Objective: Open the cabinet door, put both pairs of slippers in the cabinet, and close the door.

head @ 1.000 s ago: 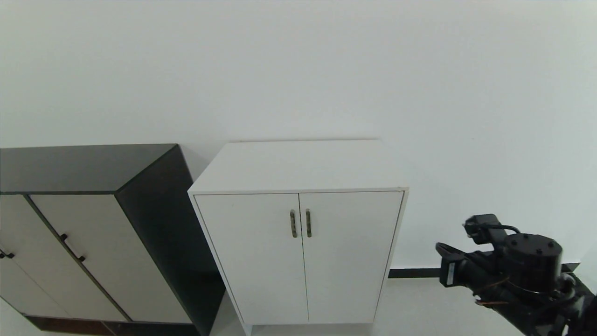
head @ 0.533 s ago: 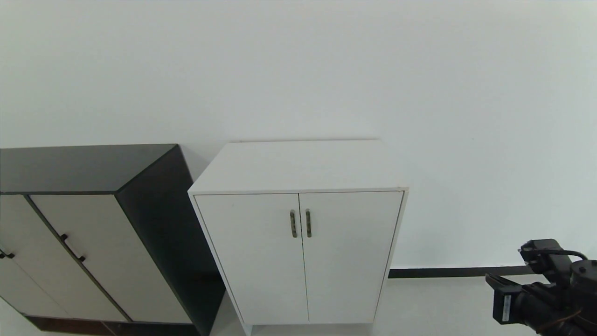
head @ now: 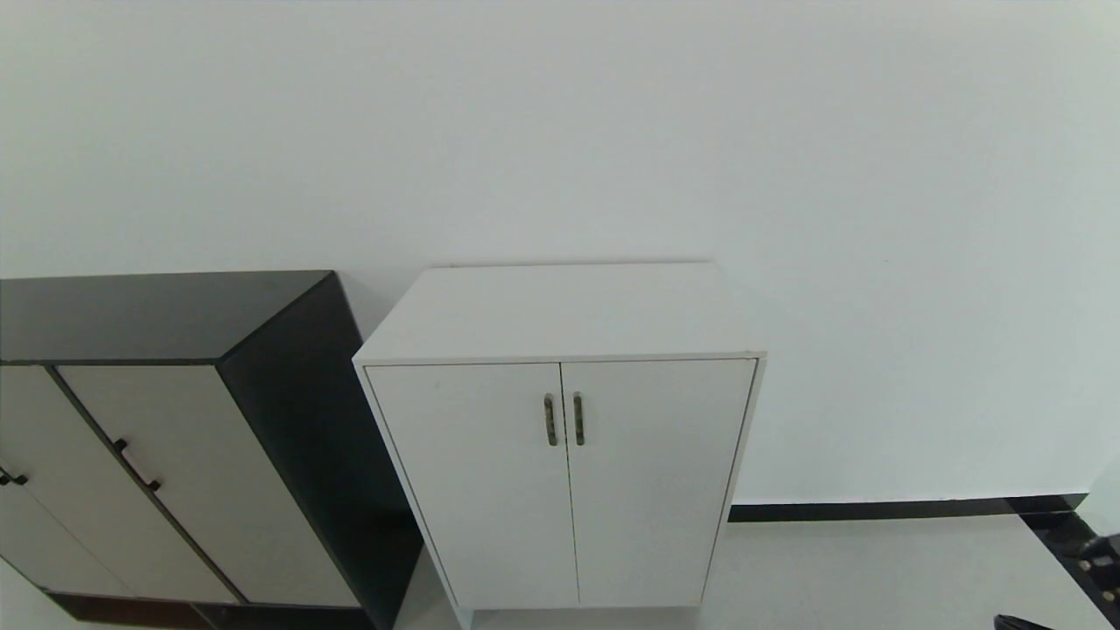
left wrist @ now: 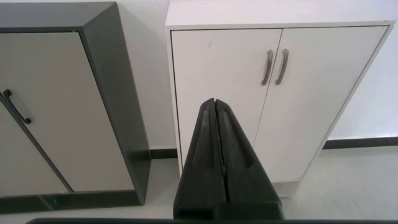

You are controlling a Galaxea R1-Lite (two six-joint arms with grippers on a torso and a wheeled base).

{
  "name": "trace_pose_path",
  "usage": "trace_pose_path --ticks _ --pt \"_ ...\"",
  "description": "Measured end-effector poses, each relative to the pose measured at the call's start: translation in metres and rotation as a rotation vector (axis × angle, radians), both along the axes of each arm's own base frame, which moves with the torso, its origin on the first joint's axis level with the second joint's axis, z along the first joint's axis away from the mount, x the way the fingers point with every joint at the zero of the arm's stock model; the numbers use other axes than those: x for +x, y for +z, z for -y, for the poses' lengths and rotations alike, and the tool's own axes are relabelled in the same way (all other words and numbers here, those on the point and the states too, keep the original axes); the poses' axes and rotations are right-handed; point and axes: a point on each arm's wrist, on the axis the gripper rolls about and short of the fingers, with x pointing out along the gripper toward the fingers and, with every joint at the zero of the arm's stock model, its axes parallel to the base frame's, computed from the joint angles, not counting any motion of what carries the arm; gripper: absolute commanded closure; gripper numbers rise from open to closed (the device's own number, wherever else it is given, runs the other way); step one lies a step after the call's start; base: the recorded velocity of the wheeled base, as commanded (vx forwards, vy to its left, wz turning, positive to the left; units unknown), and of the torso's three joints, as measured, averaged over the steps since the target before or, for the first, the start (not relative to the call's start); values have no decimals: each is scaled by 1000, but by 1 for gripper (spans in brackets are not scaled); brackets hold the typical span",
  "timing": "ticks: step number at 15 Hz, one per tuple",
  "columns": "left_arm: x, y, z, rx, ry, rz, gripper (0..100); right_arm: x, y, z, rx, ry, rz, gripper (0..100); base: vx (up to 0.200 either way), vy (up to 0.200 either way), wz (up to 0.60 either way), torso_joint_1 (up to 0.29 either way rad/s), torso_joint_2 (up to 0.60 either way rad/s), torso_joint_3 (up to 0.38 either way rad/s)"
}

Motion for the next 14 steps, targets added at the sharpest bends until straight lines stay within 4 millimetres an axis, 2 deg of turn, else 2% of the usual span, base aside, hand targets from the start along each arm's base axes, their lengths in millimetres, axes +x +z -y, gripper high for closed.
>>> trace_pose_path --ticks 4,6,8,14 --pt "0 0 0 0 1 0 100 -44 -3 14 23 117 22 100 0 0 0 0 0 0" --pt "0 0 0 0 1 0 100 -62 -11 20 -9 183 7 100 0 0 0 0 0 0" --pt "0 0 0 0 1 0 100 -70 -11 23 -7 215 60 100 0 0 0 0 0 0" --pt "0 0 0 0 0 0 100 -82 -9 30 9 -32 225 100 0 0 0 0 0 0"
